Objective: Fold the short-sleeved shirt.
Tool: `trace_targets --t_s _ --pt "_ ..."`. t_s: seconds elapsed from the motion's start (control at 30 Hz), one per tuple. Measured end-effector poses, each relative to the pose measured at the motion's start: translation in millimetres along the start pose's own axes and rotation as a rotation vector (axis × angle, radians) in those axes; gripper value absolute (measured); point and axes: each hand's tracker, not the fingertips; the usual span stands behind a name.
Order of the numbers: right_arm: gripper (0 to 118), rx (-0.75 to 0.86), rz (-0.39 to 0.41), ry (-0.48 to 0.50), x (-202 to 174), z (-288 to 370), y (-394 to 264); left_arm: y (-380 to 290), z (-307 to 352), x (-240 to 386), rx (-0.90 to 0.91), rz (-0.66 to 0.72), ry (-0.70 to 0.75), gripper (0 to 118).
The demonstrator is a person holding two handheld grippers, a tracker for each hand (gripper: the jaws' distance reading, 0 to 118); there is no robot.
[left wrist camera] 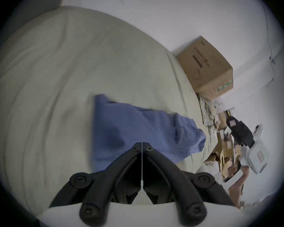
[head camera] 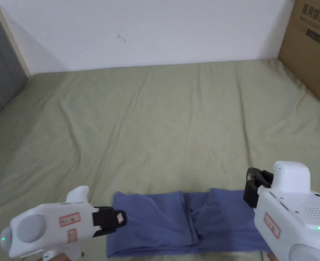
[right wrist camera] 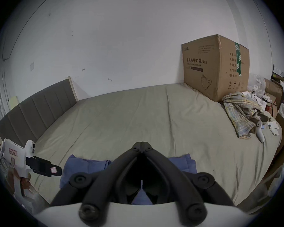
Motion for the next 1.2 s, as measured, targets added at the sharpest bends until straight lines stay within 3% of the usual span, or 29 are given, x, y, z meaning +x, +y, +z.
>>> trace_targets --t_s 0.07,0.13,0.17,0.23,0.3,0.43,0.53,0.57,0.67,0.7,0.73,0.77,0.8,0.83,0.93,1.03,1.2 --pt "1 0.020 0.006 0.002 -4.2 0.9 2.4 0.6 8.0 -22.7 0.025 0.069 0.014 1" --pt "1 0.044 0.018 0.003 -7.9 0.9 5.2 -0.1 13.7 -42.9 0.040 0.139 0.015 13" --pt "1 0.054 0.026 0.001 -10.1 0.8 6.7 -0.4 14.4 -50.4 0.041 0.167 0.007 25" --pt "1 0.070 0.048 -0.004 -15.4 -0.2 10.5 -2.4 10.7 -64.2 0.026 0.231 -0.040 61" --pt "1 0.091 0.068 -0.007 -20.1 0.2 13.1 -3.7 2.6 -73.3 0.001 0.283 -0.079 84" --pt "1 0.127 0.110 -0.028 -29.2 0.9 14.9 -5.1 -19.9 -77.7 -0.013 0.342 -0.201 90" --pt "1 0.135 0.126 -0.036 -33.8 -1.0 14.4 2.8 -40.3 -85.3 -0.007 0.380 -0.306 115" --pt "1 0.134 0.129 -0.035 -34.9 -2.0 14.4 5.5 -45.5 -84.2 -0.005 0.386 -0.347 118" --pt "1 0.119 0.139 -0.041 -38.5 -7.5 13.8 15.3 -61.2 -79.7 -0.040 0.362 -0.378 117" --pt "1 0.109 0.137 -0.040 -39.3 -9.2 13.6 17.9 -65.7 -78.1 -0.086 0.340 -0.387 114" --pt "1 0.101 0.134 -0.039 -39.9 -10.9 13.2 17.0 -68.8 -73.6 -0.103 0.324 -0.385 102" --pt "1 0.095 0.132 -0.039 -40.6 -12.4 12.7 17.5 -70.4 -72.1 -0.123 0.297 -0.336 70" --pt "1 0.089 0.130 -0.040 -41.7 -13.4 12.1 16.6 -74.8 -68.8 -0.149 0.240 -0.233 9" --pt "1 0.084 0.129 -0.041 -42.8 -14.1 11.6 13.1 -76.5 -69.8 -0.165 0.192 -0.164 11" --pt "1 0.072 0.132 -0.039 -45.9 -14.5 11.6 16.2 -58.6 -91.2 -0.121 0.325 -0.304 10" --pt "1 0.070 0.136 -0.036 -50.0 -15.0 13.5 22.2 -42.5 -89.9 -0.142 0.164 -0.190 10" --pt "1 0.071 0.133 -0.021 -55.6 -13.8 13.2 35.4 4.9 -113.0 -0.086 0.178 -0.127 10"
